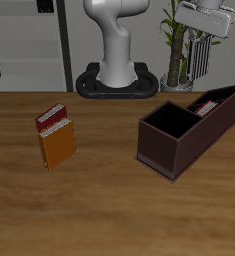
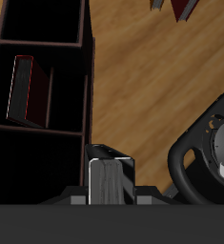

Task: Place the left red book into the left desk caddy's back compartment and place the striped book into the left desk caddy's left compartment and place the right red book into the left desk caddy's front compartment

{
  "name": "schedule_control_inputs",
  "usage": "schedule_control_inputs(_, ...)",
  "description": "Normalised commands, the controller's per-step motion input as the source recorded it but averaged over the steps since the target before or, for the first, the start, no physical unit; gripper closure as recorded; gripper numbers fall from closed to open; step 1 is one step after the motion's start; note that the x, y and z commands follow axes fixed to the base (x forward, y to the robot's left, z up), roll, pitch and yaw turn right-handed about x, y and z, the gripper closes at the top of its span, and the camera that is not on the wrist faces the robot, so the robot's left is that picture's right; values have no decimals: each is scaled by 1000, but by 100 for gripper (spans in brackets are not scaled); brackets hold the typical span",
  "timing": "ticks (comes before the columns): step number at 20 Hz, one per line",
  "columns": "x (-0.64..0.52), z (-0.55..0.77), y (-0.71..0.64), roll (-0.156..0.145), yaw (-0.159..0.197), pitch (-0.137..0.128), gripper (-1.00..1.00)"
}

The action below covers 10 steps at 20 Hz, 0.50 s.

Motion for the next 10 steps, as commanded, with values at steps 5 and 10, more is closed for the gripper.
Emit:
schedule_control_inputs(5,-52,63,353,55,-26,5,100)
schedule_control_inputs(10,77,63,191,28,2,-8,100)
